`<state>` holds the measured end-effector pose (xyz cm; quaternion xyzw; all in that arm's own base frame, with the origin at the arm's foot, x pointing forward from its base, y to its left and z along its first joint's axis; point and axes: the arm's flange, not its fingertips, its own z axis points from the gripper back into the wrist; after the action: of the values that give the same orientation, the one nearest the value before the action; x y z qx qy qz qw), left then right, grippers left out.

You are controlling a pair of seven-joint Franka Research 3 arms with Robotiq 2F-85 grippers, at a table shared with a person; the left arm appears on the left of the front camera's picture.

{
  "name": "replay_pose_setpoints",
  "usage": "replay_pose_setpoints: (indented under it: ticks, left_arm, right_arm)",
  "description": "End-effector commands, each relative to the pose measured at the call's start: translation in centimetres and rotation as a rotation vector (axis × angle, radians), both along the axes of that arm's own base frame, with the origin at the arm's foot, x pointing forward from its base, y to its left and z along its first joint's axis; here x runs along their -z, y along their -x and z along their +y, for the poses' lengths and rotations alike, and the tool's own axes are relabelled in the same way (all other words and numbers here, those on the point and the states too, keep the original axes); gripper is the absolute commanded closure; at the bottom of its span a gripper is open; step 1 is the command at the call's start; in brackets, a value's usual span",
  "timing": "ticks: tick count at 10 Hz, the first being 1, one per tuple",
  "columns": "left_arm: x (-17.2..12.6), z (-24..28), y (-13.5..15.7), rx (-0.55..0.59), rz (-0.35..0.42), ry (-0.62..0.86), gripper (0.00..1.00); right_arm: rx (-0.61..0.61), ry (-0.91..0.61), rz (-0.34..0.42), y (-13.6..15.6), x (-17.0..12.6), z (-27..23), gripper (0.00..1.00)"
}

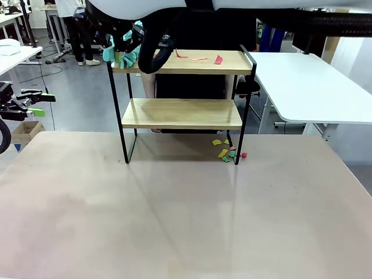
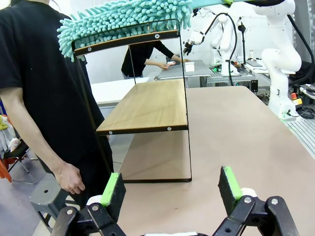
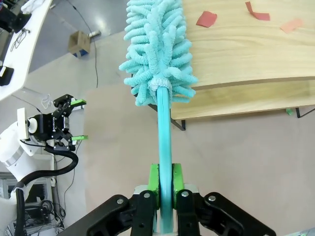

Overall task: Clean the shelf.
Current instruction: Clean the specific section of the Shelf indicated by the human with the Duster.

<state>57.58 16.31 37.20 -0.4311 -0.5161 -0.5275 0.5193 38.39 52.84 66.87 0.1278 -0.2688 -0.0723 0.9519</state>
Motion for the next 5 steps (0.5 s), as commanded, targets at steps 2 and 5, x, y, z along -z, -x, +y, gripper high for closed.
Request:
replay_pose_setpoints:
  ticks: [2,5]
  left_arm:
    - [-0.27,-0.05,0.26,0.009,-0.009,-0.008,0.00]
    - [-0.27,-0.05,0.26,0.009,-0.009,-0.008,0.00]
  right_arm:
    - [0.001,-0.004,-0.002,0.01,-0.20,-0.03,0.86]
    - [0.000,0.000,0.000,0.00,0.01,0.01,0.86]
